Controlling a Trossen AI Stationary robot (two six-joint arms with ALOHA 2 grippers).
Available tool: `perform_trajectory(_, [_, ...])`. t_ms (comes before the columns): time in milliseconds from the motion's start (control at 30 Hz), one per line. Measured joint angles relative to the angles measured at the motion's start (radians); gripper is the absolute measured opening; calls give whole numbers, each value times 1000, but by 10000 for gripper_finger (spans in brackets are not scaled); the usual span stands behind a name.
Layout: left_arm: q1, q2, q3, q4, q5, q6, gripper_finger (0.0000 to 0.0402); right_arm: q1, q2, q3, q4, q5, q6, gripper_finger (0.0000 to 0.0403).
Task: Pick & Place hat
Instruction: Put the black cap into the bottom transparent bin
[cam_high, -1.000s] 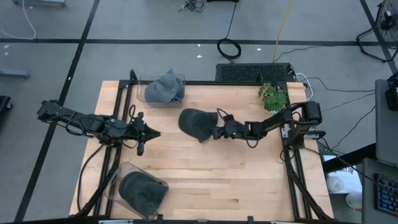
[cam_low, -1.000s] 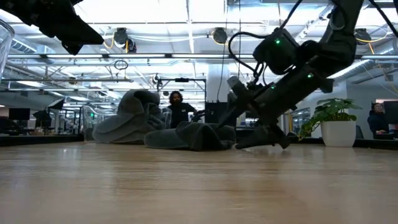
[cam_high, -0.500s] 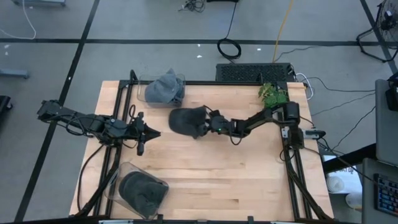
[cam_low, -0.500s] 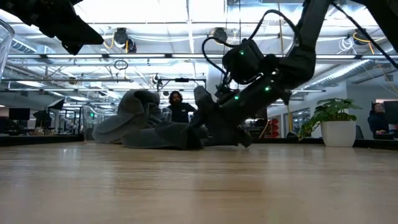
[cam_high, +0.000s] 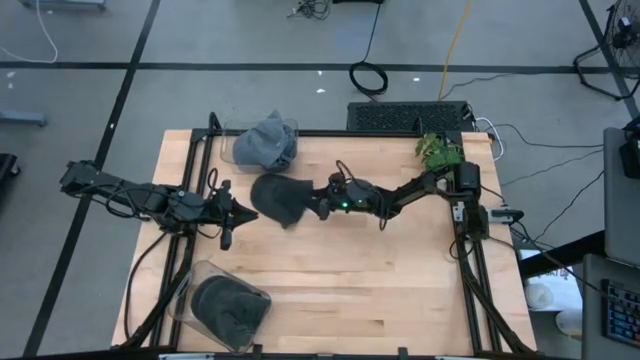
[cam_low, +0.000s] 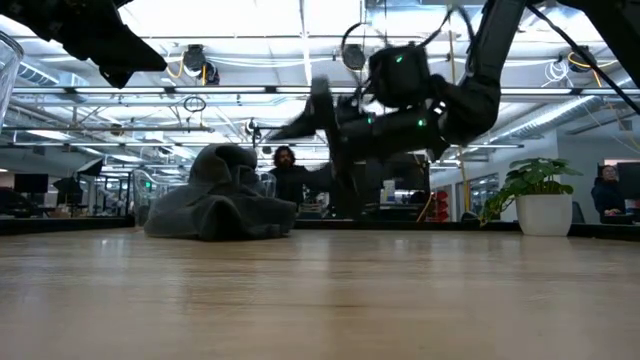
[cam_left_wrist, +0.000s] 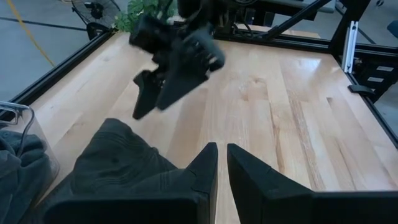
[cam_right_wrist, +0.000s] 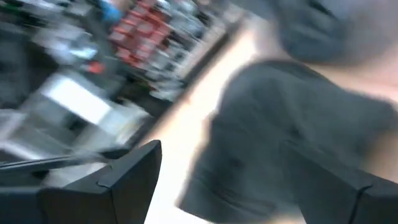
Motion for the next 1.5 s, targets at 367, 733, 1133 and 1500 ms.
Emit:
perform_trajectory(367, [0,0,0,0,0,0,47,2,-2,4,-317,128,57,313])
perform_trajectory(733, [0,0,0,0,0,0,47,-21,185,248,-304,39,-61,313])
perform_trajectory(1133, [0,0,0,0,1,0,47,11,221,381,-306,-222,-75,313])
perform_trajectory(1500, [0,0,0,0,4,0,47,30,223,381,-359,-10,-72,272])
